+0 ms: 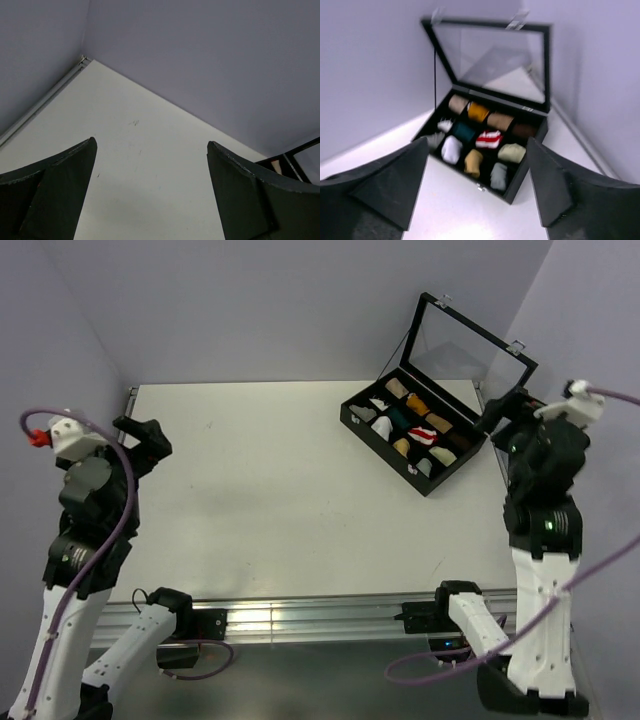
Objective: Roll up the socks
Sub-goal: Reset both arms
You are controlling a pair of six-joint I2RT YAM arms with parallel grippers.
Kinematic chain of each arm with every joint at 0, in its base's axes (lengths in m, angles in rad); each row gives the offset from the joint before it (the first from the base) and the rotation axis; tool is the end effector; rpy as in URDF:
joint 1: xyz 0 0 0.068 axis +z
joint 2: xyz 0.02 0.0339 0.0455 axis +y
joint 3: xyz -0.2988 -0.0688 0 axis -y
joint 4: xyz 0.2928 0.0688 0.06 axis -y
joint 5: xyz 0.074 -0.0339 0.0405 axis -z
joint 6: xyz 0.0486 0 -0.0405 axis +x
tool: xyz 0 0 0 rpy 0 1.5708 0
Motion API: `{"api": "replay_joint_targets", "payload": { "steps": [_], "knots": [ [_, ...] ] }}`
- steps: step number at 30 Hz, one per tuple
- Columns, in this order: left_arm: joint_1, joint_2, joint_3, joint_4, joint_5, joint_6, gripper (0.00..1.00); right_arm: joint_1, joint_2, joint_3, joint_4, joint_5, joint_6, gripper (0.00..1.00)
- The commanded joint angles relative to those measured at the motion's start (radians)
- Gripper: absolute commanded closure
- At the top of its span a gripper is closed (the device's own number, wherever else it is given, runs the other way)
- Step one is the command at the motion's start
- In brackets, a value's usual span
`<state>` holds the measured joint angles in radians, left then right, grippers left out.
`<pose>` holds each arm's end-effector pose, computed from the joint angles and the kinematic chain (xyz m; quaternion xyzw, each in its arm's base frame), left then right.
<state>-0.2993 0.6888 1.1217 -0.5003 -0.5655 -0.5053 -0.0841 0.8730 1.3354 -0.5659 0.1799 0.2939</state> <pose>0.1460 -0.0178 0.4730 -0.2616 0.6782 -0.0692 0.6832 0.1831 -0.0242 0.5142 0.1981 0.7153 0.0035 0.6702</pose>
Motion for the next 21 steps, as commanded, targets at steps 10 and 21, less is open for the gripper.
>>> {"api": "replay_joint_targets", "payload": {
  "steps": [10, 21],
  "knots": [
    [-0.029, -0.106, 0.179, -0.113, -0.102, 0.056, 0.02, -0.003, -0.459, -0.126, -0.016, 0.273, -0.088, 0.0],
    [-0.031, -0.248, -0.011, -0.012, -0.112, 0.005, 0.02, 0.069, -0.692, -0.288, 0.047, 0.202, -0.124, 0.0]
  ]
}}
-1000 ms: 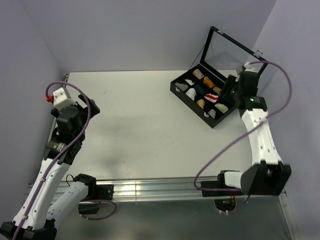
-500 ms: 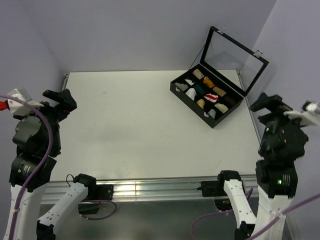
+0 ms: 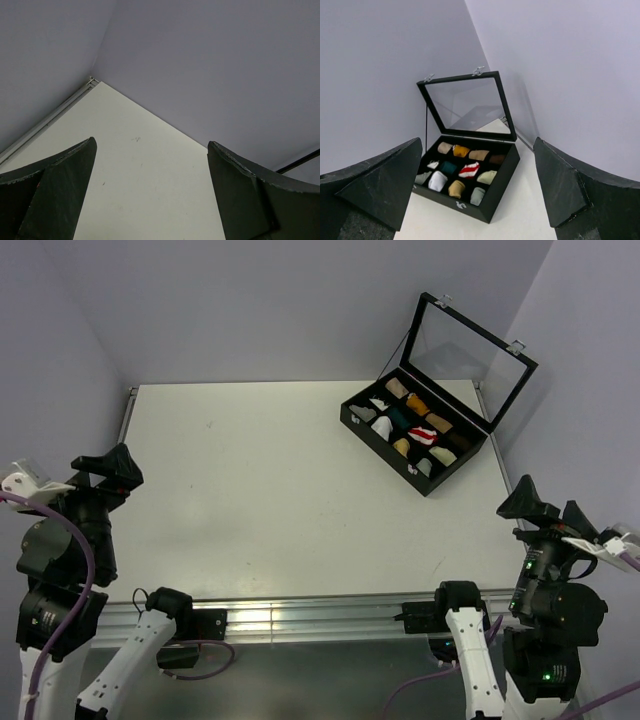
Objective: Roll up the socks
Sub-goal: Reset both arms
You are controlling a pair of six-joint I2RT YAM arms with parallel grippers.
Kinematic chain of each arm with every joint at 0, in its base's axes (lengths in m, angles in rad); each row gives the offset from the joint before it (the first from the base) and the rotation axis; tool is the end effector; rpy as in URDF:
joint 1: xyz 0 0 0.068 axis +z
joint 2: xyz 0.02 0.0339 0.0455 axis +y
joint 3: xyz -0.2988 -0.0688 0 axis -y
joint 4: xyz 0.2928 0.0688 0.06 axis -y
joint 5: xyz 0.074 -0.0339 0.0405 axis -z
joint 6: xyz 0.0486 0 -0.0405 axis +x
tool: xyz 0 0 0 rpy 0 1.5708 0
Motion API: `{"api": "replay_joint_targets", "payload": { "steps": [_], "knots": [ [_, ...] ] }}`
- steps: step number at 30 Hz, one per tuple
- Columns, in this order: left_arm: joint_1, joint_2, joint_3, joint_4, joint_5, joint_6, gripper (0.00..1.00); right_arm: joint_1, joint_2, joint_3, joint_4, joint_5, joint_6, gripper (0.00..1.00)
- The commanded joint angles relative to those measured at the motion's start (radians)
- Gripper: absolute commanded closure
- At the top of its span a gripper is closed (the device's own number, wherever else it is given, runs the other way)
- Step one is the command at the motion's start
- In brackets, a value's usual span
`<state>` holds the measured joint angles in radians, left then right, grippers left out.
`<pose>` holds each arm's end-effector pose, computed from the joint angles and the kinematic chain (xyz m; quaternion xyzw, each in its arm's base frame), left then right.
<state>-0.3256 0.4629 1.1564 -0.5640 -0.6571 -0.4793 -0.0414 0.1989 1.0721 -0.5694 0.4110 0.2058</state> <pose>0.0578 0.0118 0.4948 -0.2897 0.6041 -0.0826 0.7378 -0.0185 -0.0187 0.4709 0.2347 0.5548 -0.0556 0.7963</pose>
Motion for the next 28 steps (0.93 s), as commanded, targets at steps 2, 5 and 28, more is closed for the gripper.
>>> {"api": "replay_joint_targets", "payload": {
  "steps": [2, 5, 28],
  "knots": [
    [-0.004, -0.047, -0.09, 0.069, -0.027, -0.053, 0.03, 0.037, -0.047, -0.067, 0.077, -0.052, -0.057, 0.0],
    [-0.004, -0.072, -0.133, 0.09, -0.006, -0.074, 0.03, 0.04, -0.064, -0.101, 0.086, -0.046, -0.065, 0.0],
    [-0.006, -0.015, -0.208, 0.148, 0.031, -0.108, 0.04, 0.11, -0.104, -0.161, 0.124, -0.018, -0.111, 0.0]
  ]
}}
